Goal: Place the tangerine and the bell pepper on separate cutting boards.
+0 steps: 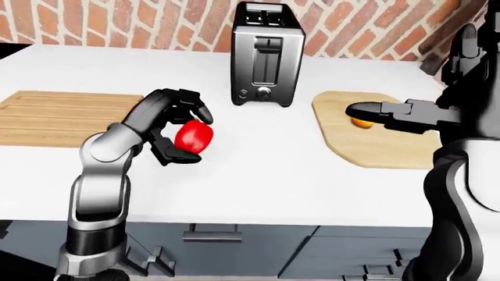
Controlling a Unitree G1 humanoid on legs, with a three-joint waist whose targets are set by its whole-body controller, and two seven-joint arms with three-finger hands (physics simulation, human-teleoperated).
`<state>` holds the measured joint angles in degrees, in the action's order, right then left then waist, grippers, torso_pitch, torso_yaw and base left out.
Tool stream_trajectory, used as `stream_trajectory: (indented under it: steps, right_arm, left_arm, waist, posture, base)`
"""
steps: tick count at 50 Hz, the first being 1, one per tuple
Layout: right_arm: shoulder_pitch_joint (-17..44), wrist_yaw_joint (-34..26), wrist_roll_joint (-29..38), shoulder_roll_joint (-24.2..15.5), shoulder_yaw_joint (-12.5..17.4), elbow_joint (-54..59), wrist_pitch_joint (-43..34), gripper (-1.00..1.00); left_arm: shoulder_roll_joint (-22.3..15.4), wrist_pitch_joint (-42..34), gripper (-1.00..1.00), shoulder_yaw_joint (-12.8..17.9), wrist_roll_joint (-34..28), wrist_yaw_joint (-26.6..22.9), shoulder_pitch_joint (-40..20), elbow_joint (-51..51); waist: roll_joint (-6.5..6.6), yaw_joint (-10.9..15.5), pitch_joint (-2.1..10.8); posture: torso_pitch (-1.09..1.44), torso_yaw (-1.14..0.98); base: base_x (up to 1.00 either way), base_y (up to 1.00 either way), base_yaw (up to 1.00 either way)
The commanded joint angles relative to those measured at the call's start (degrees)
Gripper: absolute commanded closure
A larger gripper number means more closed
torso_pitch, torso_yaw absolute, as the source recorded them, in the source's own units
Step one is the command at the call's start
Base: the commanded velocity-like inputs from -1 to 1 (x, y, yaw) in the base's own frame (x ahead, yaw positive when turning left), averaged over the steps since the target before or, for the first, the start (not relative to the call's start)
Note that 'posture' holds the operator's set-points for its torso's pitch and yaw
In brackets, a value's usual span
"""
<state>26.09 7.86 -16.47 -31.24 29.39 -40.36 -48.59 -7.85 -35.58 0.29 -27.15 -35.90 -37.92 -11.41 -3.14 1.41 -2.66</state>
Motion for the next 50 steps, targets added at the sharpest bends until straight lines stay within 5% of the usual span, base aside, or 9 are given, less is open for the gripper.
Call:
stream_trajectory:
  steps: [1, 15, 31, 50]
  right_arm:
    - [1.25, 0.3, 0.48, -0.84, 0.63, -0.98, 1.69, -1.0]
    - [-0.31, 0.41, 1.5, 1.93, -0.03, -1.06, 3.14, -1.0]
    - [-1.54, 2.15, 2.06, 2.94, -0.33, 0.9, 5.13, -1.0]
    - [-1.87, 1.5, 3.77, 4.48, -1.66, 1.77, 6.35, -1.0]
  left_arm:
    - [-0.62, 0.79, 1.0, 0.77, 0.28, 0.6, -2.48, -2.28]
    - [-10.32, -0.06, 1.0, 6.82, 4.09, 3.69, -11.89, 3.85]
    - [-21.33, 2.45, 1.0, 12.32, 9.07, 8.36, -14.42, 11.97]
    - [-28.21, 12.49, 1.0, 13.98, 14.13, 15.78, -17.29, 30.56]
  waist:
    - [-0.15, 0.01, 1.4]
    - [0.32, -0.15, 1.33]
    - [1.25, -0.46, 1.38]
    - [1.74, -0.56, 1.69]
  posture:
    - [0.0, 0.0]
    - [0.0, 0.0]
    - [0.0, 0.0]
    - [0.0, 0.0]
  base:
    - [0.0, 0.0, 0.0]
    - [0.0, 0.0, 0.0]
    - [0.0, 0.0, 0.0]
    - [0.0, 0.0, 0.0]
